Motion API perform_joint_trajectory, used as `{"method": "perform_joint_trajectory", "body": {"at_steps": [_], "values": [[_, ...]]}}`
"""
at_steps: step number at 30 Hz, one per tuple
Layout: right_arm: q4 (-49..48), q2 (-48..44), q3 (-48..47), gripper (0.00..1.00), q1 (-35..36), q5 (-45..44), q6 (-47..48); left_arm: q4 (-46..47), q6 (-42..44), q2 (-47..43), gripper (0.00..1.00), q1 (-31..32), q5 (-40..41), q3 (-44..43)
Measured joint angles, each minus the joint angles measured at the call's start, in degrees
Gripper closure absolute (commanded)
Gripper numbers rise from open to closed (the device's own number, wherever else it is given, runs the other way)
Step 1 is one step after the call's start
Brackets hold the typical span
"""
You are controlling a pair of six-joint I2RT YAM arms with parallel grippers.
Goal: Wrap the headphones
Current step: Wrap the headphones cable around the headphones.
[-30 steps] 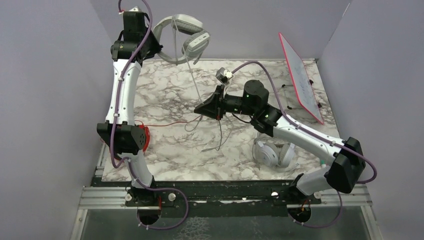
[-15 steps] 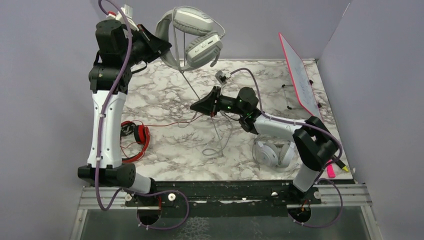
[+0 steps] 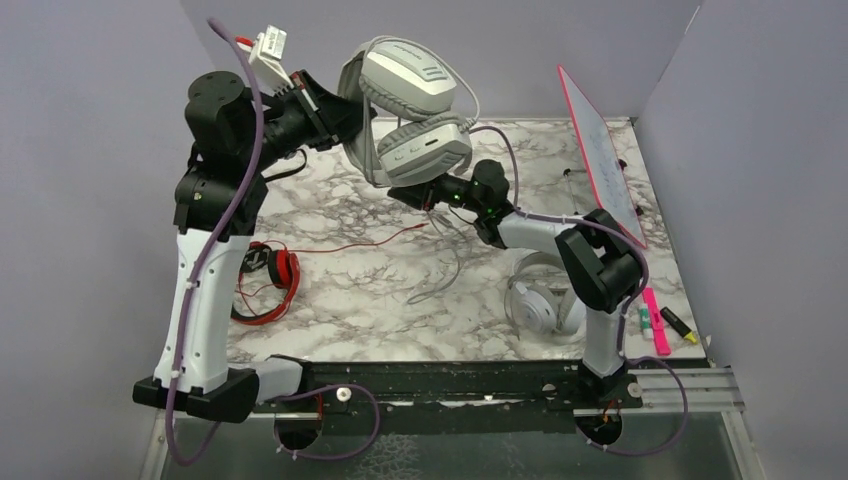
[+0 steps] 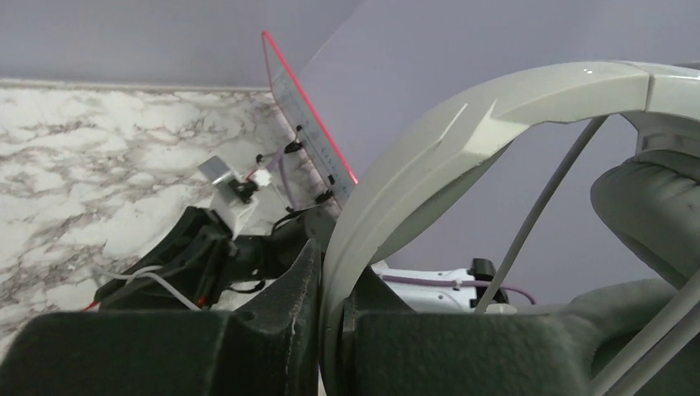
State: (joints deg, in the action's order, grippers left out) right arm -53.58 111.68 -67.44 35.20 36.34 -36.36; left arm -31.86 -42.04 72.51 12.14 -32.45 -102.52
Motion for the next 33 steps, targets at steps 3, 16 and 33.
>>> {"method": "perform_joint_trajectory", "body": {"at_steps": [3, 16, 33], "values": [[0.04, 2.05, 0.00, 0.79, 0.04, -0.96, 0.59, 0.92, -0.15, -1.70, 1.00, 0.44, -0.70, -1.79], [3.32, 8.39, -3.54, 0.77, -0.72, -2.60, 4.96, 0.63, 1.57, -0.31, 1.00, 2.38, -1.92, -8.46], [-6.75, 5.01, 9.51, 0.66, -6.49, 21.68, 4.74, -2.80, 6.27, 0.37, 1.00, 3.74, 0.07, -12.61]]}}
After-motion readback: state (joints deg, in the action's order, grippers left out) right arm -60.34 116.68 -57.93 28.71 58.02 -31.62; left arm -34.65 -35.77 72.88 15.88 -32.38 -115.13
